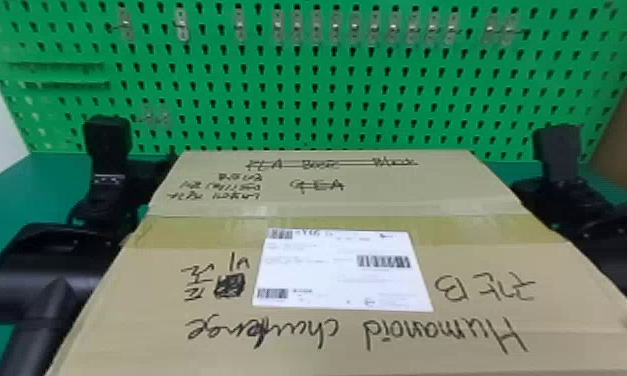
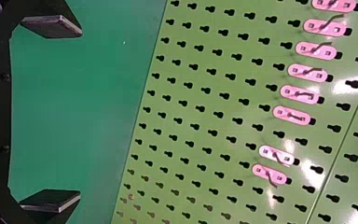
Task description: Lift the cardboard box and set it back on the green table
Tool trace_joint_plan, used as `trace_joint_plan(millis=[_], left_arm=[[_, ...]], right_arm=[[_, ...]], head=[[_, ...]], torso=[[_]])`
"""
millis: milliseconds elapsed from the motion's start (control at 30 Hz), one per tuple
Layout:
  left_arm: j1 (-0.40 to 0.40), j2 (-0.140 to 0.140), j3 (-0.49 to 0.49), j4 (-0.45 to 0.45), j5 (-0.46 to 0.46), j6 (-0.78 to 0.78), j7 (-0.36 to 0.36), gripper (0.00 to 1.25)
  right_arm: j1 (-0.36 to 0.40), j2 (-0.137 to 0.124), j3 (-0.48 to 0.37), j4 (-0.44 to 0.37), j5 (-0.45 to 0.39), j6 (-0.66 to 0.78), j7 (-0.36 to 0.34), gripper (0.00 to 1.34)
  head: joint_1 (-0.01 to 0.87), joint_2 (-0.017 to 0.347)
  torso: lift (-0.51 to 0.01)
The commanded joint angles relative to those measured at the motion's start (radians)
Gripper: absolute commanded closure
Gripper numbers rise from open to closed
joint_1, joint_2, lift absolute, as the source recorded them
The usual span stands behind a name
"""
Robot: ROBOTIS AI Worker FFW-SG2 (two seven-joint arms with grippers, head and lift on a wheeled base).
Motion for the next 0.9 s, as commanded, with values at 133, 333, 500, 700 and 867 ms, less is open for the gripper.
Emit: trace_joint_plan(millis=[133,333,500,700,867], left_arm=[[0.0,0.0,-0.001,0.0,0.0,0.0,0.0,0.24],[0.0,0.0,-0.003,0.0,0.0,0.0,0.0,0.24],[-0.002,0.0,-0.004,0.0,0.0,0.0,0.0,0.24],[-0.003,0.0,-0.006,0.002,0.006,0.0,0.0,0.24],[-0.003,0.0,-0.004,0.002,0.011,0.0,0.0,0.24]], right_arm=[[-0.002,0.001,0.002,0.0,0.0,0.0,0.0,0.09],[-0.002,0.001,-0.002,0.003,-0.012,0.0,0.0,0.09],[-0.002,0.001,0.0,0.003,-0.012,0.0,0.0,0.09],[-0.003,0.007,0.003,0.012,-0.023,-0.008,0.0,0.09],[0.0,0.019,-0.017,0.017,-0.041,-0.014,0.0,0.09]], head=[[0.566,0.054],[0.566,0.054],[0.566,0.054],[0.566,0.054],[0.566,0.054]], torso=[[-0.183],[-0.183],[-0.183],[-0.183],[-0.183]])
